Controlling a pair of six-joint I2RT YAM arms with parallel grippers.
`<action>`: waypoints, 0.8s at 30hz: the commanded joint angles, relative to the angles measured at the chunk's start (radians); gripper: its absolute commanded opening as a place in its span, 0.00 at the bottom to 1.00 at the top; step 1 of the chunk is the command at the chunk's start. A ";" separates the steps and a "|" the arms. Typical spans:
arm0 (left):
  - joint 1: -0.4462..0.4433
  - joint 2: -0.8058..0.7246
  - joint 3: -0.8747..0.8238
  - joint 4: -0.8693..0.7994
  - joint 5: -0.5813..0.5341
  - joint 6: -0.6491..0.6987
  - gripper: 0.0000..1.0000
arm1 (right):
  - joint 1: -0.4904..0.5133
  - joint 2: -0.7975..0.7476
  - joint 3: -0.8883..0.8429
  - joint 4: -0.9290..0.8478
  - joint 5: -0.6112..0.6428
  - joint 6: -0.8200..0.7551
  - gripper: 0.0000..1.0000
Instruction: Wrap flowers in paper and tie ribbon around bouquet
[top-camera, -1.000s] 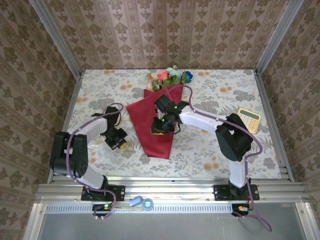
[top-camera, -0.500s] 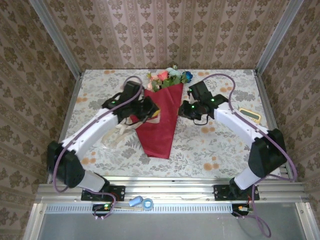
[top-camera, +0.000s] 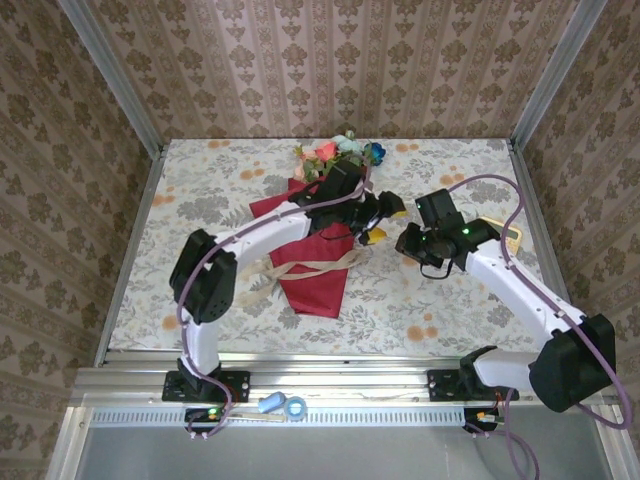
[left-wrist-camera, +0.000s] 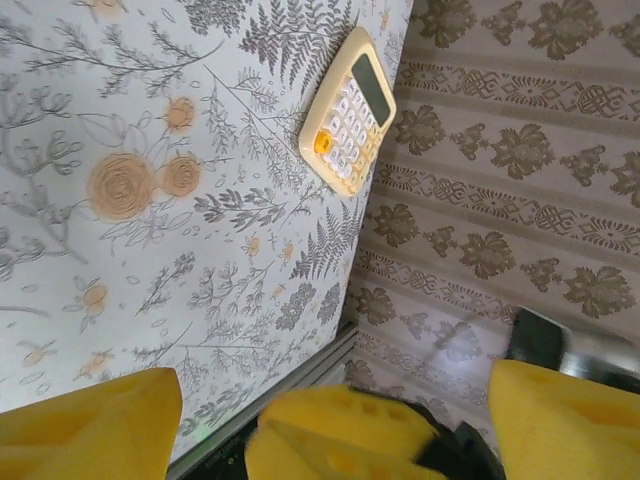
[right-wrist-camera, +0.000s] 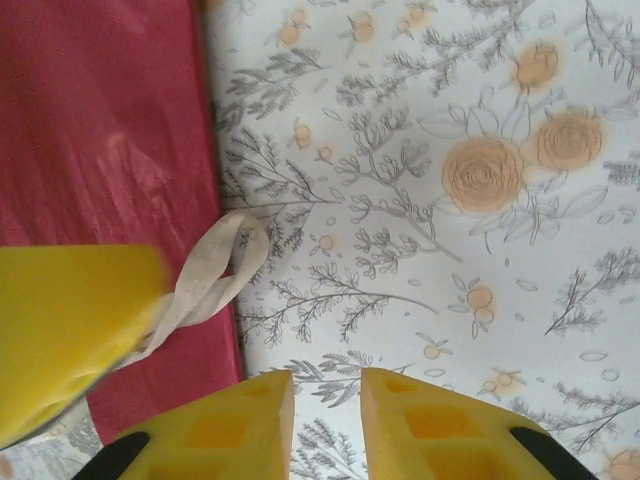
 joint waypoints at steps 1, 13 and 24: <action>0.052 -0.203 -0.066 -0.108 -0.047 0.085 0.79 | 0.036 0.034 -0.032 0.030 -0.051 0.085 0.32; 0.431 -0.868 -0.756 -0.662 -0.302 0.088 0.50 | 0.333 0.521 0.347 0.144 -0.199 0.461 0.35; 0.533 -1.018 -1.152 -0.304 -0.312 -0.308 0.54 | 0.433 0.795 0.506 0.302 -0.255 0.900 0.40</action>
